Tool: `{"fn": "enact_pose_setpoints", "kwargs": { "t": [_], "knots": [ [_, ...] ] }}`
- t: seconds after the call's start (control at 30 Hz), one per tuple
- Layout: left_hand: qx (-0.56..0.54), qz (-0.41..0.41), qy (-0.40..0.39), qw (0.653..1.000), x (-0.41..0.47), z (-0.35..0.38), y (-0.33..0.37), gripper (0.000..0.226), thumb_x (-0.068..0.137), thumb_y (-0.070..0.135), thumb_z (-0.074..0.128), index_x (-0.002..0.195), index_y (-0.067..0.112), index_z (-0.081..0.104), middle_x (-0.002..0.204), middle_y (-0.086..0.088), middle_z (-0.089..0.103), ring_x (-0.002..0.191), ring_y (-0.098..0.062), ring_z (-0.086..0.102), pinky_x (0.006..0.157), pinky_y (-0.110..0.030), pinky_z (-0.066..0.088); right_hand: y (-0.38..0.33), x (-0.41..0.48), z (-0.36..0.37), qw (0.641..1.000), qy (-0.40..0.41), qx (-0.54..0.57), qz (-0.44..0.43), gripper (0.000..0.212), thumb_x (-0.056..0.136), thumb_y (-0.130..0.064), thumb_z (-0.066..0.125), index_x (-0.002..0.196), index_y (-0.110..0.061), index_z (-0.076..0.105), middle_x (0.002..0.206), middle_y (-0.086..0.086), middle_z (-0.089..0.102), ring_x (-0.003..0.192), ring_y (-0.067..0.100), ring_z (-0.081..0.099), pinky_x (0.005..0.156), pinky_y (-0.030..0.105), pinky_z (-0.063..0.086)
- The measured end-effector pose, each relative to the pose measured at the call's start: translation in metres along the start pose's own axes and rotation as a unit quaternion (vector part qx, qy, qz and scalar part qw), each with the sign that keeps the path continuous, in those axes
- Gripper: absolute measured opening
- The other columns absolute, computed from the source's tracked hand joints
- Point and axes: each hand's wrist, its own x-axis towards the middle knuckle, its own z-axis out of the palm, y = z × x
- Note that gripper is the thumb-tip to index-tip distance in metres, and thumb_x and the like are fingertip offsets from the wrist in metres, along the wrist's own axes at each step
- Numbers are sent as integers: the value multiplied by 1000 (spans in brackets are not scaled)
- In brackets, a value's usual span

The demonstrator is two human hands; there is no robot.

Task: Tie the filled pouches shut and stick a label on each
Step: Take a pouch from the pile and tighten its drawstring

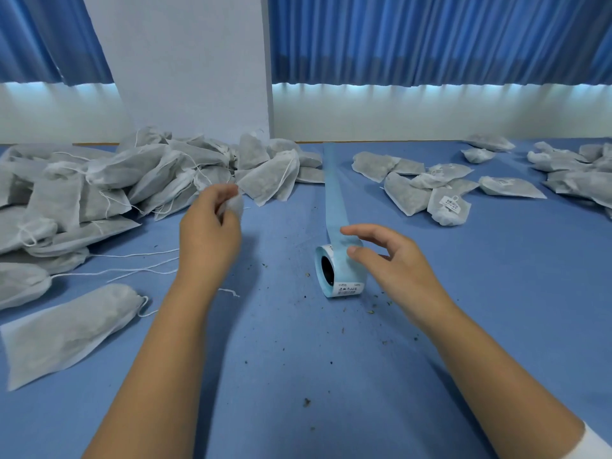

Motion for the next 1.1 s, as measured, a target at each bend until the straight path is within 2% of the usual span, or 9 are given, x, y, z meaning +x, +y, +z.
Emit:
{"fn": "enact_pose_setpoints", "kwargs": {
  "t": [0.1, 0.37, 0.43, 0.6, 0.7, 0.77, 0.87, 0.97, 1.1],
  "knots": [
    [-151, -20, 1, 988, -7, 4, 19, 41, 94, -7, 43, 123, 16, 60, 114, 12, 64, 97, 16, 59, 85, -2, 41, -2, -1, 1, 1000, 1, -18, 0, 27, 91, -13, 63, 105, -35, 70, 119, -19, 61, 90, -4, 59, 72, 3, 41],
    [-395, -172, -43, 902, -14, 9, 42, 36, 94, -7, 44, 114, 15, 65, 80, 10, 73, 67, -3, 64, 60, -18, 51, -1, 0, 1, 998, 10, -50, -21, 51, 86, -32, 70, 134, -30, 54, 125, -21, 59, 116, -9, 51, 93, 13, 44],
    [-414, -188, -54, 889, -15, 10, 45, 35, 95, -6, 45, 114, 15, 65, 78, 7, 72, 64, -4, 62, 58, -19, 50, -2, 1, 1, 998, 1, -64, -29, 56, 86, -34, 71, 138, -30, 51, 127, -23, 58, 119, -10, 49, 96, 15, 41],
    [-411, -210, -70, 884, -15, 12, 45, 31, 95, -5, 46, 104, 16, 67, 79, 3, 73, 64, -7, 64, 56, -20, 52, -4, -1, 0, 998, -33, 21, -53, 25, 91, -20, 67, 116, -23, 67, 109, -12, 72, 107, 5, 65, 98, 30, 49],
    [-301, -225, -88, 922, -16, 17, 38, 34, 92, -2, 42, 110, 15, 67, 92, 2, 72, 80, -12, 65, 69, -25, 53, -3, -1, 0, 995, -36, 48, -80, 20, 93, -13, 65, 111, -20, 69, 86, -10, 73, 85, 5, 66, 85, 20, 51],
    [-163, -186, -80, 966, -18, 19, 33, 38, 94, 3, 43, 127, 15, 58, 121, 2, 63, 108, -13, 59, 91, -27, 47, -2, 0, 1, 995, -25, 34, -96, 21, 94, -12, 62, 111, -23, 69, 71, -12, 65, 70, 3, 60, 75, 14, 48],
    [-30, 34, -132, 990, -28, 18, 37, 47, 96, 7, 52, 142, 12, 45, 143, 2, 45, 129, -4, 41, 102, -9, 26, -1, 0, 4, 993, -22, 1, -115, 24, 96, -12, 59, 111, -29, 69, 69, -8, 61, 67, 1, 58, 71, 15, 47],
    [-51, 149, -258, 953, -42, 22, 49, 52, 89, 35, 63, 138, 20, 53, 135, 14, 52, 125, 9, 42, 105, -7, 26, -2, -1, 4, 992, -51, -15, -113, 27, 99, -12, 55, 118, -25, 68, 78, -13, 69, 76, 0, 60, 74, 25, 49],
    [0, 213, -281, 936, -47, 25, 53, 50, 86, 33, 75, 130, 15, 61, 118, 10, 62, 112, -9, 54, 105, -33, 38, -2, -2, 1, 988, -77, -30, -134, 29, 100, -9, 51, 114, -26, 70, 84, -13, 71, 72, -3, 55, 71, 16, 43]
  ]
}}
